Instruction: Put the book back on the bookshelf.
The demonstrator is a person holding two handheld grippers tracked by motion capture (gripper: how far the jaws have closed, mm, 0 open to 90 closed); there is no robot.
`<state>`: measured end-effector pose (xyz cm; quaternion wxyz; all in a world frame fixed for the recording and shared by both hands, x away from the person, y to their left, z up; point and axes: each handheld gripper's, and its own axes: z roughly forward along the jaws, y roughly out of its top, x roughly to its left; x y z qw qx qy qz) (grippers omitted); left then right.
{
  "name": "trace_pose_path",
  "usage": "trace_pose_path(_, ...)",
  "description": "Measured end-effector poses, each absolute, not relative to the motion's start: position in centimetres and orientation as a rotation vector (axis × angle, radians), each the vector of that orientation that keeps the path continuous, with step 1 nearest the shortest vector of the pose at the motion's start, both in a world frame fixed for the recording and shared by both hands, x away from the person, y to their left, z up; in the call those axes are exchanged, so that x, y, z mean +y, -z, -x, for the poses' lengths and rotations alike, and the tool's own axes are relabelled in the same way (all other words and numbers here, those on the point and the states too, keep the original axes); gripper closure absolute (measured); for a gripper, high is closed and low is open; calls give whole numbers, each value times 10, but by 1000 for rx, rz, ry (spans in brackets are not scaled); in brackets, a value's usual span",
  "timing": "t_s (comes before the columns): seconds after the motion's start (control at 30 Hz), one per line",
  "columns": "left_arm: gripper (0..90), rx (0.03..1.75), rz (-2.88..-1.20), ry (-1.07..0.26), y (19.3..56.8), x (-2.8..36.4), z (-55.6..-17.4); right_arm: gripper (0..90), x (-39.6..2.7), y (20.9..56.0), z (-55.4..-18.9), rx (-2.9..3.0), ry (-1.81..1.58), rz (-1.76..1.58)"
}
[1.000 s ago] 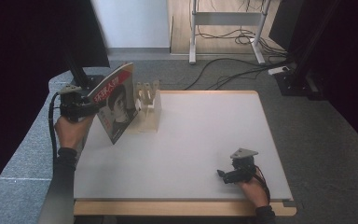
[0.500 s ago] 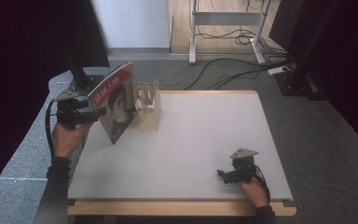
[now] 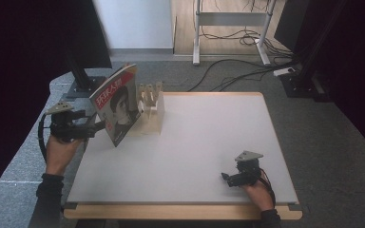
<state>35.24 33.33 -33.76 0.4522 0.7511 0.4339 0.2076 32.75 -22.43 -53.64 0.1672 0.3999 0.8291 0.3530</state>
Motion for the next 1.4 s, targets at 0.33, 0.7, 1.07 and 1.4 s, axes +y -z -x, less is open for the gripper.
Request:
trace_pose_path(0.33,0,1006,-1875,-520,340,326,-329,0,-224,536,-327,2360,-1004,-1136)
trace_pose_path(0.7,0,937,-1922,-486,350,302,-316,0,-224,536,-327,2359,-1004,-1138)
trace_pose_path(1.07,0,872,-1958,-418,365,265,-322,0,-224,536,-327,2359,-1005,-1138)
trace_pose_path(1.4,0,811,-2022,-379,390,230,-330,0,-224,536,-327,2359,-1005,-1141)
